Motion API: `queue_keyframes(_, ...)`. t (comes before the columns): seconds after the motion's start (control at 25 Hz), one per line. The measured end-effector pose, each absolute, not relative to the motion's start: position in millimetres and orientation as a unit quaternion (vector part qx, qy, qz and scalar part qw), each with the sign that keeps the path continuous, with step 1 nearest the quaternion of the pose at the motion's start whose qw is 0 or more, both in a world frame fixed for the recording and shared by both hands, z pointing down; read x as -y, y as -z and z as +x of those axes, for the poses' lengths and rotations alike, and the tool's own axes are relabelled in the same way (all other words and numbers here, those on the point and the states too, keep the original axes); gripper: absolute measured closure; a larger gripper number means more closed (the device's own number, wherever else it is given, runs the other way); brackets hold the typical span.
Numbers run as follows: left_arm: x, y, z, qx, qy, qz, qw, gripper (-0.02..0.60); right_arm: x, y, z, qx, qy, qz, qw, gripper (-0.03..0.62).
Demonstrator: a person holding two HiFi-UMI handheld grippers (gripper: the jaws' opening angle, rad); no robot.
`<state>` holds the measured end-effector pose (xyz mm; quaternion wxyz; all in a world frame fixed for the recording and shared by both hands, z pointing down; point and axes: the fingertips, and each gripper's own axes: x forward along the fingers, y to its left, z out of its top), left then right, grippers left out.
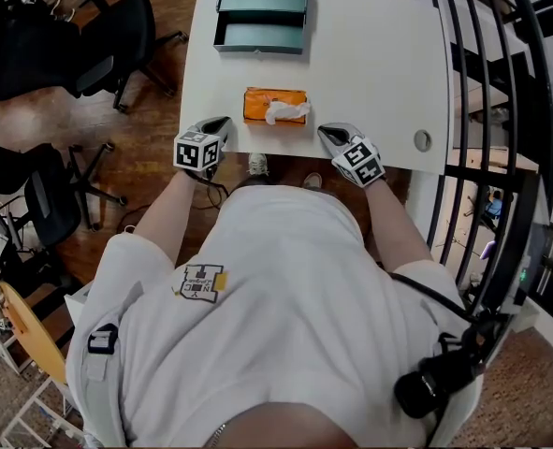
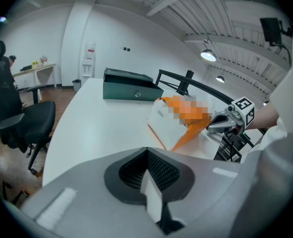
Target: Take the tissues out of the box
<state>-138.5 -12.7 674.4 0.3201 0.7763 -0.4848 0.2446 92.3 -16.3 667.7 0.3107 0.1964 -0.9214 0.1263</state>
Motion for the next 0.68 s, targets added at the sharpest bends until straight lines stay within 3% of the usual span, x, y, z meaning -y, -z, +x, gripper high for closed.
queue_keyframes(0.68,11.1,-678.6,-140.8,0.486,-0.243,0.773,0.327,0.581,15.0,-665.2,88.9,0.922,-0.131,0.198,0.306,0.594)
